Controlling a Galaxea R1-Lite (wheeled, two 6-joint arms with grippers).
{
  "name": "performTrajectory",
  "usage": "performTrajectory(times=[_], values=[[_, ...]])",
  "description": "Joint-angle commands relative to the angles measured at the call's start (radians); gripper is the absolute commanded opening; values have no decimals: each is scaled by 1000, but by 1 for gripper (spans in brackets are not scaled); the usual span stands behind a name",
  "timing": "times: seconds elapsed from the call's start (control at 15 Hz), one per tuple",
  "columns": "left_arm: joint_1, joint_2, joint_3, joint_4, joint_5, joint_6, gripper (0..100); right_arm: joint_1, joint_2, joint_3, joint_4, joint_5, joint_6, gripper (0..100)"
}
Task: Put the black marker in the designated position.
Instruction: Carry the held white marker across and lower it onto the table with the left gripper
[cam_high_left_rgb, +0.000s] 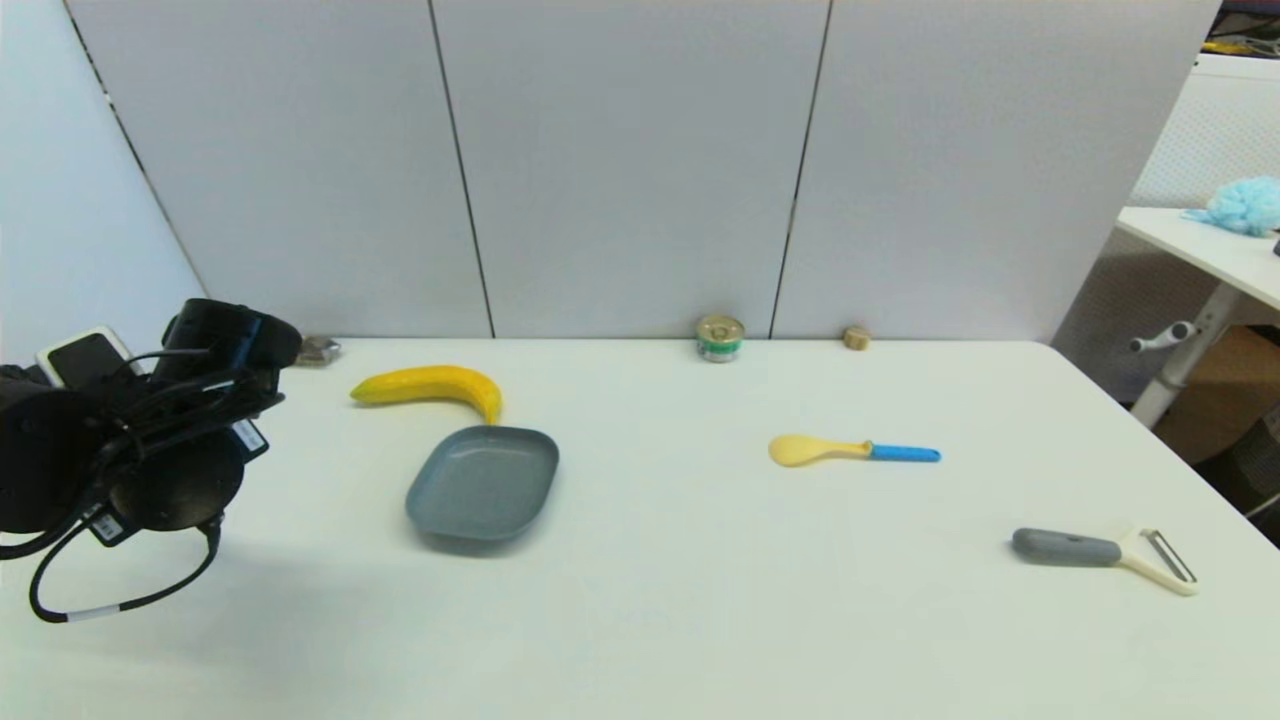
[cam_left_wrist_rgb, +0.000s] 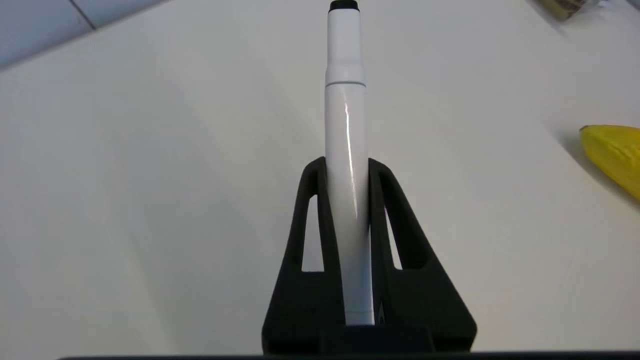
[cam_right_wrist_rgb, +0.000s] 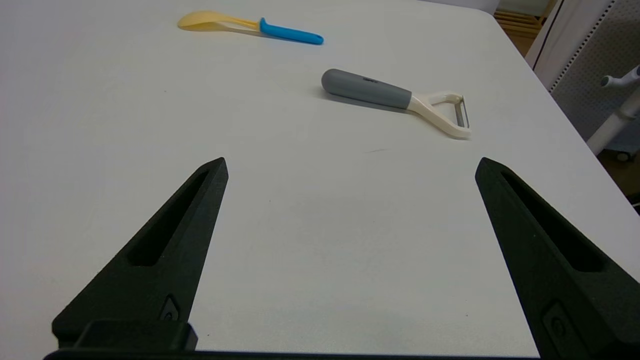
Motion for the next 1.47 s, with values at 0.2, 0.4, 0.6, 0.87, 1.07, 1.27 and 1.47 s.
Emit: performTrajectory(times=[0.2,0.4,0.6,0.87,1.07,1.27,1.47], values=[[-29,-95,-25,-2,5,344,0,0,-2,0,0,0,-1,100],[-84,-124,-14,1,-61,492,0,0,1,0,0,0,-1,100],[-96,-127,-13,-13,-231,679,0,0,1,0,0,0,-1,100],[-90,-116,38,-115,-570,934,0,0,-2,0,0,0,-1,100],[-90,-87,105,-215,-760,965,0,0,1,0,0,0,-1,100],[-78,-55,217,-398,-821,965,0,0,1,0,0,0,-1,100],[-41,-4,219,-467,-821,963,0,0,-2,0,0,0,-1,100]])
